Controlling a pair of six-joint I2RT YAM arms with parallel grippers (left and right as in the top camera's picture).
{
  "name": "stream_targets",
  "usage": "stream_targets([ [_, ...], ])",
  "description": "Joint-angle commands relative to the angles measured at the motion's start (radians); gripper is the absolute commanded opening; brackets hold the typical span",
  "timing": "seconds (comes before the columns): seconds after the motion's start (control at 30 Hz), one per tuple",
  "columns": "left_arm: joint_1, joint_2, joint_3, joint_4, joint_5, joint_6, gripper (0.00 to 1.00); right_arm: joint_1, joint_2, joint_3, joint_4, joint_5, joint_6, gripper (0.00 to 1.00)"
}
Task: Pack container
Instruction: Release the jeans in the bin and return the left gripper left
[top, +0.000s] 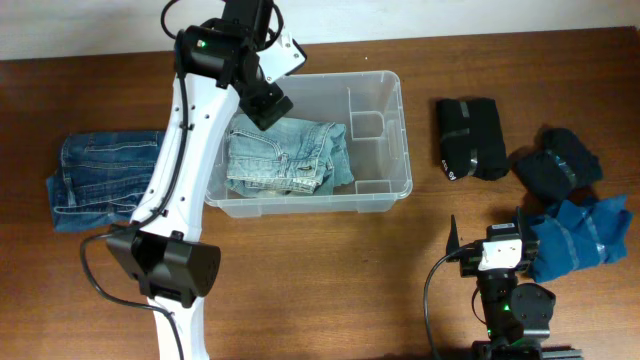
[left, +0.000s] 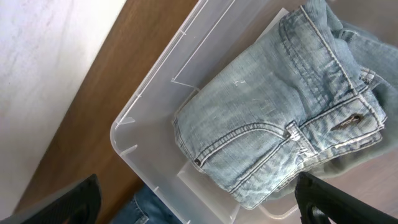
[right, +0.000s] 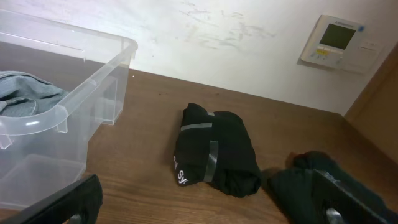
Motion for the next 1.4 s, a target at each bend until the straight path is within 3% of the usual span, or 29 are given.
stream_targets([
  [0.0,0.055,-0.038,0.073,-0.021,0.006,-0.137,0.99,0.005,-0.006,-0.005,-0.004,0.002,0.008,0.98],
  [0.13,0.173,-0.108,0.112,-0.026,0.013,-0.383,0.99,0.005,-0.006,-0.005,-0.004,0.002,0.008,0.98],
  [0.23,0.340,-0.132,0.112,-0.076,0.050,-0.635,0.99,0.005,-0.006,-0.005,-0.004,0.002,0.008,0.98],
  [0.5,0.730,-0.118,-0.002,-0.108,0.365,-0.835,0.99,0.005,-0.006,-0.005,-0.004,0.002,0.008,0.98],
  [0.67,0.862,-0.118,-0.209,-0.018,0.370,-1.023,1.00,0.005,-0.006,-0.005,-0.004,0.002,0.008,0.98],
  [0.9,0.884,-0.119,-0.504,0.144,0.396,-1.064,0.99,0.005,-0.006,-0.005,-0.004,0.002,0.008,0.98],
  [0.97,0.884,-0.119,-0.630,0.254,0.481,-1.080,0.99,0.005,-0.006,-0.005,-0.004,0.002,0.008,0.98],
  [1.1,0.885,-0.119,-0.786,0.386,0.493,-1.106,0.99,0.005,-0.006,-0.005,-0.004,0.002,0.008,0.98],
  [1.37,0.884,-0.121,-0.951,0.570,0.515,-1.124,0.99,0.005,-0.006,-0.005,-0.004,0.002,0.008,0.98],
])
